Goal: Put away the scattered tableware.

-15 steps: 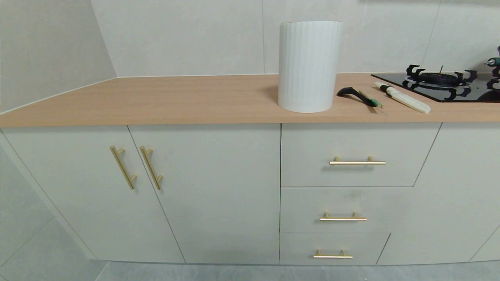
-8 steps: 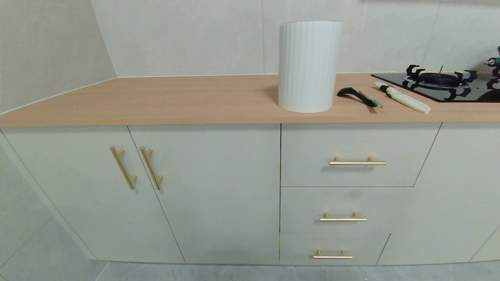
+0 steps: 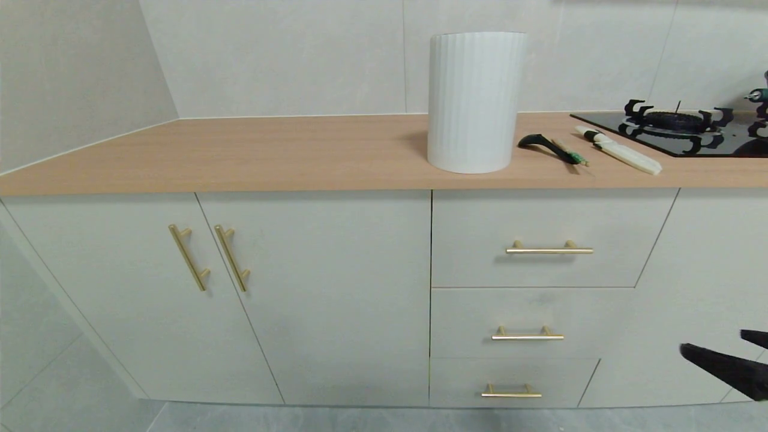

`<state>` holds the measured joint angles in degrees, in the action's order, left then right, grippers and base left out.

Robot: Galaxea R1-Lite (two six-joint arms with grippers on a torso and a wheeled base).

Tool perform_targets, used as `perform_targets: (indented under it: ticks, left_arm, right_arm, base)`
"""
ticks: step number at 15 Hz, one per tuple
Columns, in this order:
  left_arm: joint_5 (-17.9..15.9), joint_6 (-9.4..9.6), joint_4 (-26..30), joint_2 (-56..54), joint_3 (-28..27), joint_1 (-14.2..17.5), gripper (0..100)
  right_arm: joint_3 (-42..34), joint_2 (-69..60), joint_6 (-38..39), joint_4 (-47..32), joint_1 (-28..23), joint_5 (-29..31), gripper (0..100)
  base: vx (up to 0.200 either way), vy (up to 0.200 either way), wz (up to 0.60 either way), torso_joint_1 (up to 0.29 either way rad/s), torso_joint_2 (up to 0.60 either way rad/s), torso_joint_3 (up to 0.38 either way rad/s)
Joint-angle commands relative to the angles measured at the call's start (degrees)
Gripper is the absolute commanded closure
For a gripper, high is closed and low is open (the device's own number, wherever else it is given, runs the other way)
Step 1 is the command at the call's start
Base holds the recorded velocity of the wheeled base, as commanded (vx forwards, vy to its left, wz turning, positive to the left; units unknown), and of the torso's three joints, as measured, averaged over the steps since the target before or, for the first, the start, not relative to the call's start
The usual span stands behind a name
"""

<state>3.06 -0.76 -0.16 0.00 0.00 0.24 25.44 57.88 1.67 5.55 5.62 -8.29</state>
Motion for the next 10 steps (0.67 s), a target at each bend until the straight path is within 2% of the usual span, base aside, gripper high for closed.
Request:
perform_targets:
  ticks: [1, 2, 6, 10]
  left_arm:
    - [0.0, -0.04, 0.0, 0.0, 0.0, 0.0, 0]
    - [0.0, -0.04, 0.0, 0.0, 0.0, 0.0, 0]
    - [0.0, -0.04, 0.0, 0.0, 0.0, 0.0, 0]
    - [0.0, -0.04, 0.0, 0.1, 0.0, 0.0, 0]
  right_arm:
    - [6.5, 23.3, -0.3, 7.2, 0.5, -0.9, 0]
    - [9.5, 29.4, -0.3, 8.1, 0.4, -0.9, 0]
    - [15.3, 38.5, -0.1, 8.3, 0.5, -0.9, 0]
    - [14.5, 46.2, 0.1, 13.3, 1.4, -0.4, 0]
  base:
    - [0.0, 0.0, 0.0, 0.0, 0.0, 0.0]
    - [0.0, 0.0, 0.0, 0.0, 0.0, 0.0]
    - [0.0, 0.0, 0.0, 0.0, 0.0, 0.0]
    - [0.0, 0.0, 0.0, 0.0, 0.0, 0.0]
